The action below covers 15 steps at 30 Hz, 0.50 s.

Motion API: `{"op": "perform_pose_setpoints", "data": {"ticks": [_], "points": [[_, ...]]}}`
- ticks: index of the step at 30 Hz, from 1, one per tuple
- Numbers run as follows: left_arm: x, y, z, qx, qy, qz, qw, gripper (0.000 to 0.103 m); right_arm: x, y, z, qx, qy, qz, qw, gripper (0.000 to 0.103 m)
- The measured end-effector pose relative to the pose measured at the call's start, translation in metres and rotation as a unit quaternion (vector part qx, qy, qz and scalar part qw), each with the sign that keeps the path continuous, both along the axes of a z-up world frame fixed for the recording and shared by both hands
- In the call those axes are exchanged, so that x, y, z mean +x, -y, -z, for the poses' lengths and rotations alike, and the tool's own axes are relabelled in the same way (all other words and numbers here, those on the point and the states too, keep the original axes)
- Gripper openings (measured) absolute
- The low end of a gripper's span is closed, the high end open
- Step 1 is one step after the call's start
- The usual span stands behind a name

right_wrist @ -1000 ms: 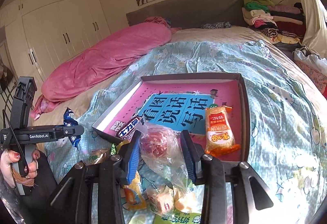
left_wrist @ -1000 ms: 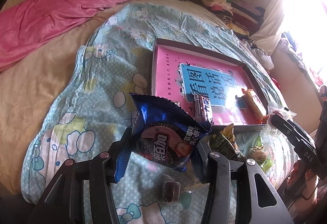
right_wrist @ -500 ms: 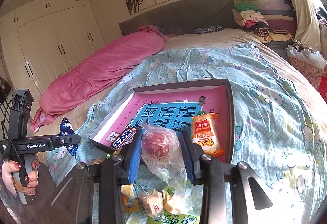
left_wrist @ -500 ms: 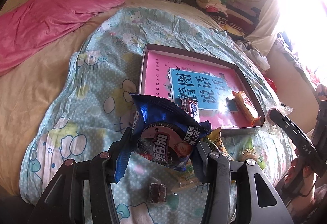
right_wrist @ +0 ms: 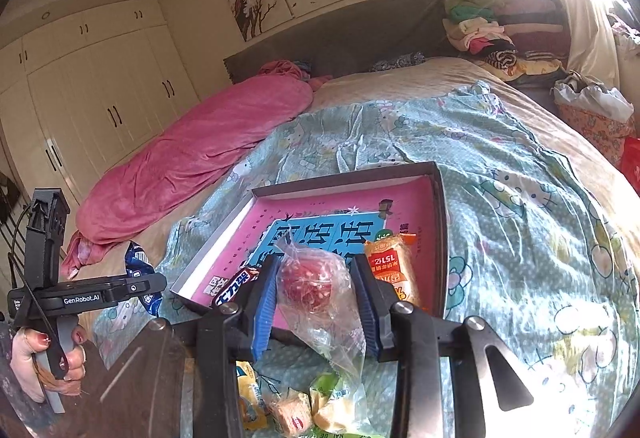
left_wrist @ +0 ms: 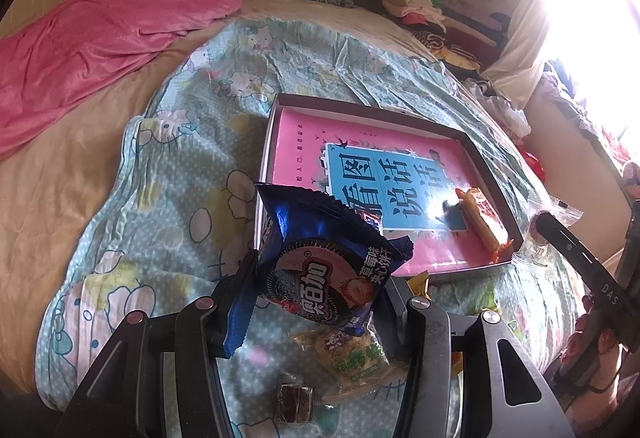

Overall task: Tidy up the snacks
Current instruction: 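Lift the blue cookie pack with the left gripper while the right grasps the clear bag, then carry the cookie pack over the pink box with left while right carries the bag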

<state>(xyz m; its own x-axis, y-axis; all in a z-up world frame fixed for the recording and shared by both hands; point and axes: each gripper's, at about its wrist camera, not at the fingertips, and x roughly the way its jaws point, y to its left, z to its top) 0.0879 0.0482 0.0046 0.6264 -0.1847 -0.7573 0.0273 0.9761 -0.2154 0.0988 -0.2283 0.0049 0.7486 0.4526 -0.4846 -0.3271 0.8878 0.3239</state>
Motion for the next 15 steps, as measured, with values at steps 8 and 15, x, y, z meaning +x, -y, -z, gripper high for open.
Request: {"op": "perform_pose_setpoints", "data": {"ticks": [8, 15], "points": [[0.019, 0.003, 0.002, 0.012, 0.005, -0.003, 0.9999, 0.053, 0.006, 0.000, 0.000, 0.005, 0.003, 0.003, 1.000, 0.037], [0.035, 0.004, 0.009, 0.015, 0.002, -0.007, 0.9999, 0.053, 0.009, -0.001, 0.001, 0.003, 0.007, 0.002, 1.000, 0.037]]}}
